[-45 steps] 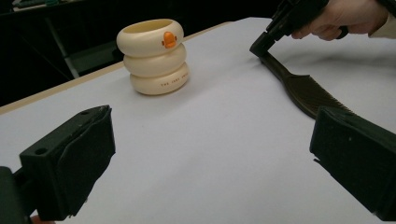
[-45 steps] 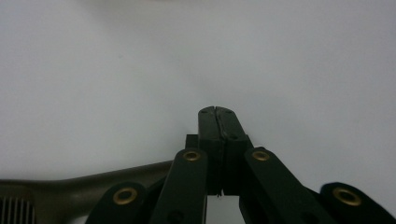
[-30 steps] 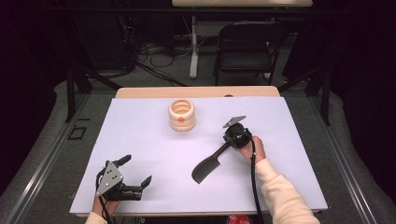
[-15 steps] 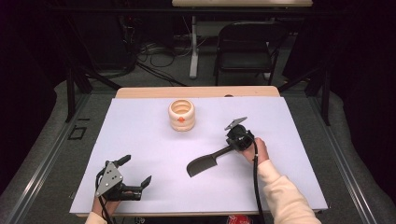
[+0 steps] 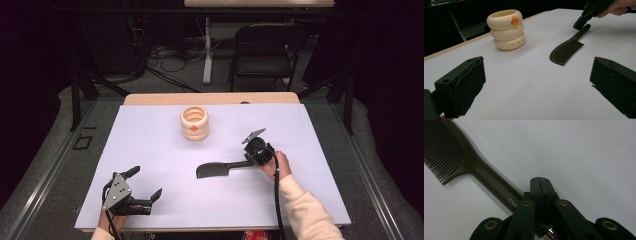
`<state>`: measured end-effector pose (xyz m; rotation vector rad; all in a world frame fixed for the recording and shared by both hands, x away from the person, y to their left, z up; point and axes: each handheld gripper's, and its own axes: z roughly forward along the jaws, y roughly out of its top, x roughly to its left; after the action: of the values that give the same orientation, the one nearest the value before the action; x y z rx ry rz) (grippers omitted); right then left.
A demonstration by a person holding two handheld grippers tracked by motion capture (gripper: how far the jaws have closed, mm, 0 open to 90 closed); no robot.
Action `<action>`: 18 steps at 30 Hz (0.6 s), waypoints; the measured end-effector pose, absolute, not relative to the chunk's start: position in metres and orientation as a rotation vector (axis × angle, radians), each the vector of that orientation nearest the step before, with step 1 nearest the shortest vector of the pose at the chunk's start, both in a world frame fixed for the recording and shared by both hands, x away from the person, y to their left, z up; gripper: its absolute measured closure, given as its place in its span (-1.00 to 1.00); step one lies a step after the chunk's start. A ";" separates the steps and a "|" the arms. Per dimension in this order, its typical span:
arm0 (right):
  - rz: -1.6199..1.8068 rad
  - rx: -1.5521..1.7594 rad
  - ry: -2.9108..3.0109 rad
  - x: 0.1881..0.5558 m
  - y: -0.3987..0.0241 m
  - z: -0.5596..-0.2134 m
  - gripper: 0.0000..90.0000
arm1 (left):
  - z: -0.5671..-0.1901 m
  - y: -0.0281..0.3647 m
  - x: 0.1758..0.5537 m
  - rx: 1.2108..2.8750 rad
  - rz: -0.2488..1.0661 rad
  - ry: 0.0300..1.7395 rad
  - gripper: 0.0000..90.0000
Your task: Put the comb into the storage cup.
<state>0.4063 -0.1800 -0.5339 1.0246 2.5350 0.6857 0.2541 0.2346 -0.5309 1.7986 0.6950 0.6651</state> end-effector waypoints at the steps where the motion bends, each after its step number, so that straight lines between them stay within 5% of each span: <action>1: 0.682 1.014 2.543 0.405 -0.180 -0.534 1.00 | -0.531 0.235 0.254 1.799 0.666 0.694 -0.99; 18: 0.641 1.006 2.591 0.391 -0.178 -0.533 1.00 | -0.531 0.234 0.254 1.804 0.663 0.692 -0.99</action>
<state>0.3914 -0.1778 -0.5327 1.0057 2.5913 0.6414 0.2542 0.2344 -0.5309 1.8037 0.6920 0.6628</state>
